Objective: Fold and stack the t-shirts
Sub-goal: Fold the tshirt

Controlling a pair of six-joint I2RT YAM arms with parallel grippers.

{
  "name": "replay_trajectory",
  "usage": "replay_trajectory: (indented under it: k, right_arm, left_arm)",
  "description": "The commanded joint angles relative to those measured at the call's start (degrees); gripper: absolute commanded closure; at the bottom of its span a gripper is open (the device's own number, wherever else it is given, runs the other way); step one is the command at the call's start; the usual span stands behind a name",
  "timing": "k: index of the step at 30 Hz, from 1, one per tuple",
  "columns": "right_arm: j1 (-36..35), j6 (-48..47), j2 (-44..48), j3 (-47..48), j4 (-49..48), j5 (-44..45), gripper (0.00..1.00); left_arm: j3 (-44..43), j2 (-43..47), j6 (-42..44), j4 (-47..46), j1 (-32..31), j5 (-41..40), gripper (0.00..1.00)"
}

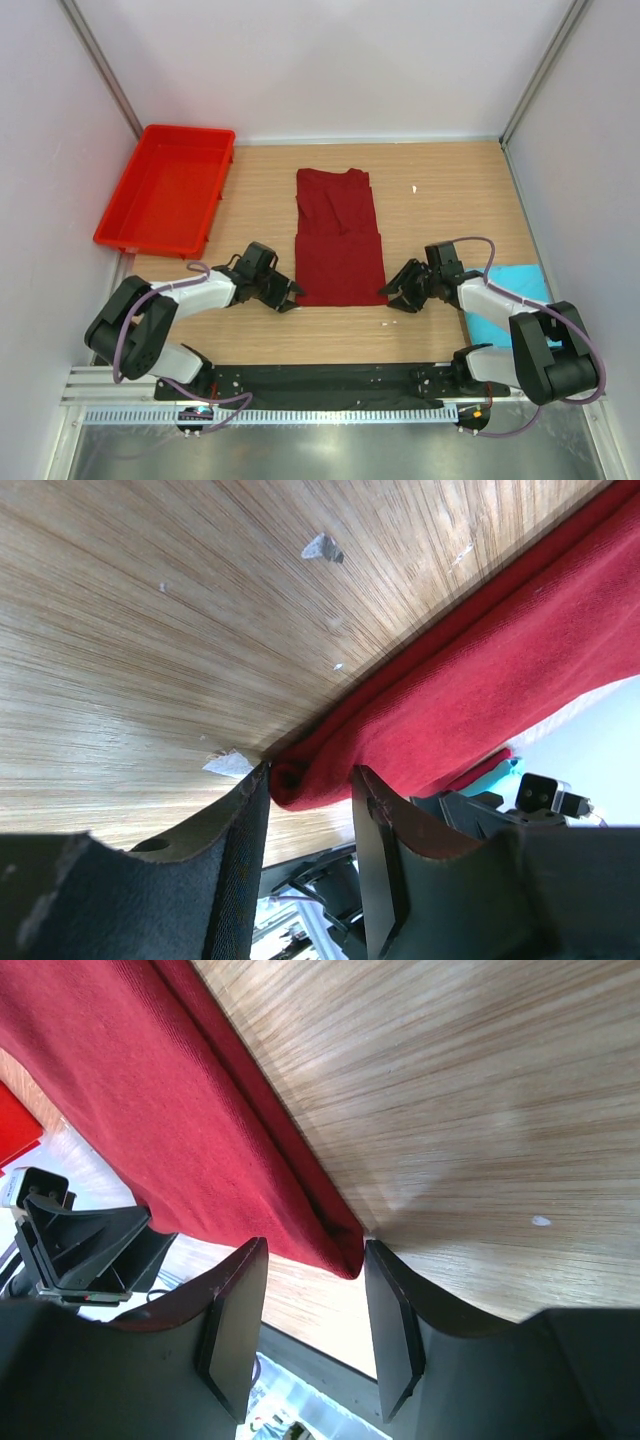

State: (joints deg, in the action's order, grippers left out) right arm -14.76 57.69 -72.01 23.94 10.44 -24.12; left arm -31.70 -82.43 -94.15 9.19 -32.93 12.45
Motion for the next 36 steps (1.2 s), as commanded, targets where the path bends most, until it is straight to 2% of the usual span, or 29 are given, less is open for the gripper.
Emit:
replay_trajectory:
  k: [1, 6, 7, 10, 12, 13, 16, 23, 26, 31, 36]
  right_arm:
    - [0.1, 0.4, -0.1, -1.4, 1.2, 1.4, 0.50]
    - [0.2, 0.3, -3.8, -1.4, -1.1, 1.2, 0.55]
    - [0.1, 0.2, -4.0, -1.4, -1.7, 1.3, 0.63]
    - [0.1, -0.1, -4.5, -1.4, -3.3, 0.9, 0.76]
    - [0.2, -1.2, -5.2, -0.6, -3.1, 0.8, 0.83]
    - [0.1, -1.5, -5.9, -0.2, -2.7, 0.7, 0.90]
    - [0.2, -3.6, -5.8, 1.2, -0.7, 0.2, 0.99]
    - [-0.3, -7.9, 0.8, 3.7, 6.6, 0.4, 0.99]
    - [-0.9, -8.7, 2.9, 3.6, 9.9, 0.1, 0.99]
    - [-4.7, -7.6, 12.0, 0.5, 14.4, 1.5, 0.99]
    - [-10.5, -2.2, 22.9, -2.8, 20.3, 3.4, 0.99]
  left_arm:
    - [1.1, -2.3, 0.5, 3.1, -0.2, -3.3, 0.59]
    - [1.0, -3.0, 0.6, 2.9, -0.2, -3.4, 0.62]
    - [1.0, -3.0, 0.6, 2.8, -0.2, -3.3, 0.65]
    - [1.4, -2.8, 0.9, 2.8, -0.2, -3.6, 0.80]
    - [1.7, -2.1, 1.0, 2.7, -0.2, -3.7, 0.94]
    - [2.0, -1.8, 1.3, 2.9, -0.2, -4.0, 0.99]
    - [1.4, -0.5, 3.6, 3.3, -0.2, -4.5, 1.00]
    - [-4.2, 3.0, 14.1, 9.2, -0.7, -5.2, 1.00]
    - [-4.0, 7.0, 15.0, 12.2, -2.1, -6.4, 1.00]
    - [0.3, 15.0, 11.1, 14.0, -7.5, -9.4, 1.00]
    - [3.6, 24.3, 4.3, 18.2, -18.3, -15.1, 1.00]
